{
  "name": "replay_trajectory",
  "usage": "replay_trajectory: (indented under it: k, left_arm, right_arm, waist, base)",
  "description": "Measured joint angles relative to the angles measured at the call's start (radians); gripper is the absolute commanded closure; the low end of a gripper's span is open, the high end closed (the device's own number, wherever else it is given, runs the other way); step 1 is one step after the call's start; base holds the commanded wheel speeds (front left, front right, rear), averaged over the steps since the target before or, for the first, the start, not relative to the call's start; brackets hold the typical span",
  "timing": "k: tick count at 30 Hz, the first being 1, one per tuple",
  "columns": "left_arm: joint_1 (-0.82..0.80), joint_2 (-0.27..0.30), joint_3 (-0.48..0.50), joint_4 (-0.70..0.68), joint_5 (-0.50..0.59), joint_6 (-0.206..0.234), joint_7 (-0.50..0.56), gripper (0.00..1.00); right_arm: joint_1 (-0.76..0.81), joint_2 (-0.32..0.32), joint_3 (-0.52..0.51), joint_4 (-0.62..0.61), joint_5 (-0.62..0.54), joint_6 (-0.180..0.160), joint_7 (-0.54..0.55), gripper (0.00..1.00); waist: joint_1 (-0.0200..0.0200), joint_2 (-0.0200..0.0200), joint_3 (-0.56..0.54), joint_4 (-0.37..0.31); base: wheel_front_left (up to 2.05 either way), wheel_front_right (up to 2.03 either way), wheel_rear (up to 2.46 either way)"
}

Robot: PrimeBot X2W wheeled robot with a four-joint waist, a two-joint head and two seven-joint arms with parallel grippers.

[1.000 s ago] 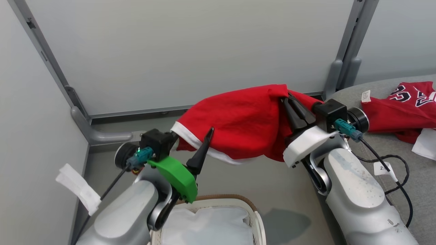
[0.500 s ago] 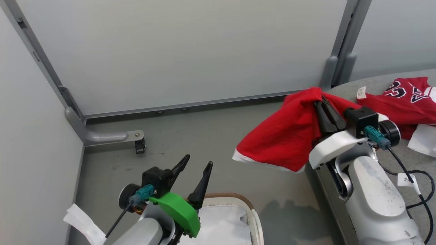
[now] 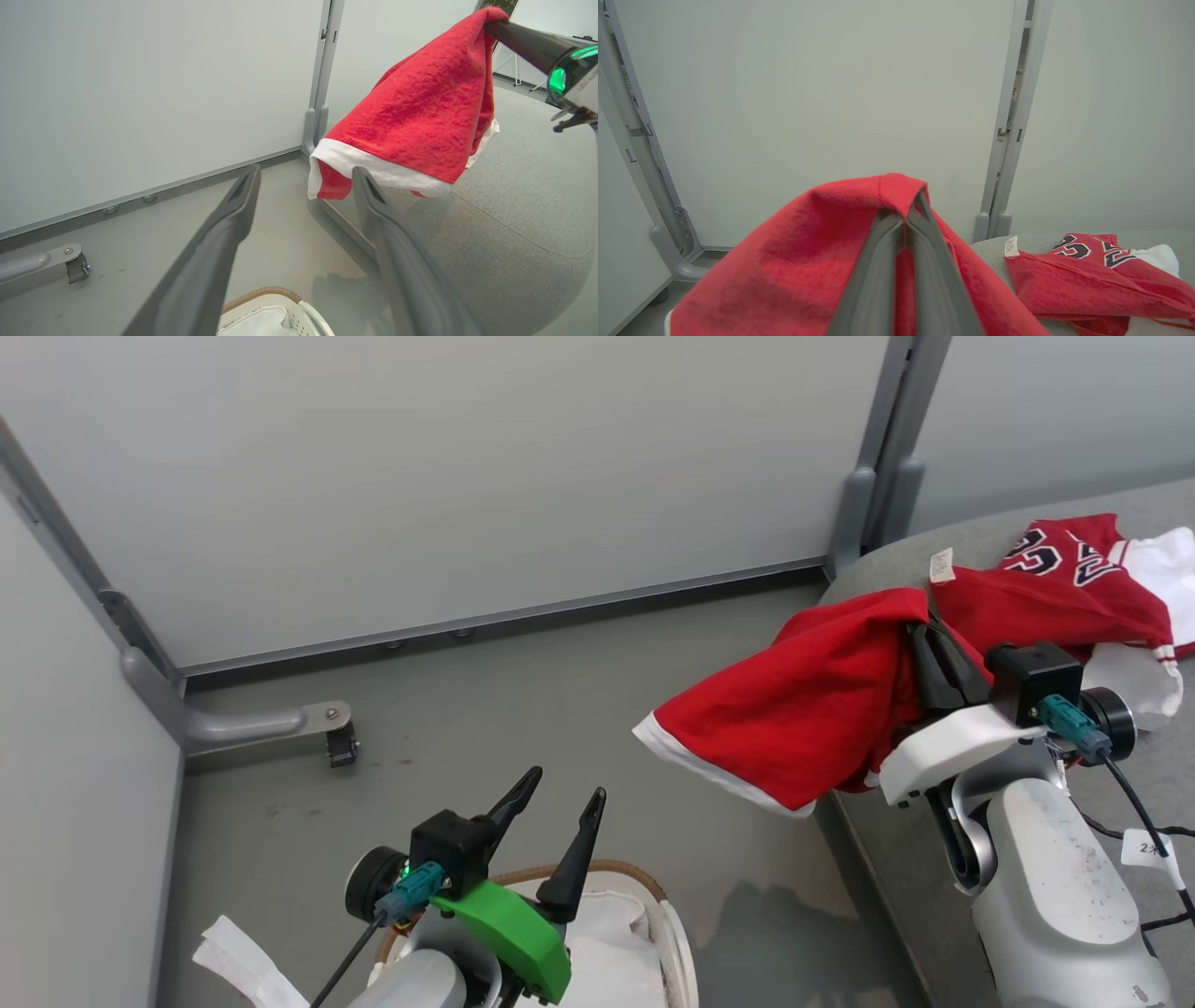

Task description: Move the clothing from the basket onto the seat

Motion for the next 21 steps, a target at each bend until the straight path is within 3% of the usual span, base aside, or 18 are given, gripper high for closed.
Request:
replay_trajectory:
  k: [21]
  left_arm:
    - [-0.024,-0.023,0.022,-0.023,0.087,-0.016,0.0,0.0]
  right_arm:
    - [0.017,-0.002,-0.054,-0.009,-0.003,0.0,0.0,1.0]
  waist:
    - [0.0,0.0,0.102,-0.309]
  base:
    - [0.0,0.0,0.0]
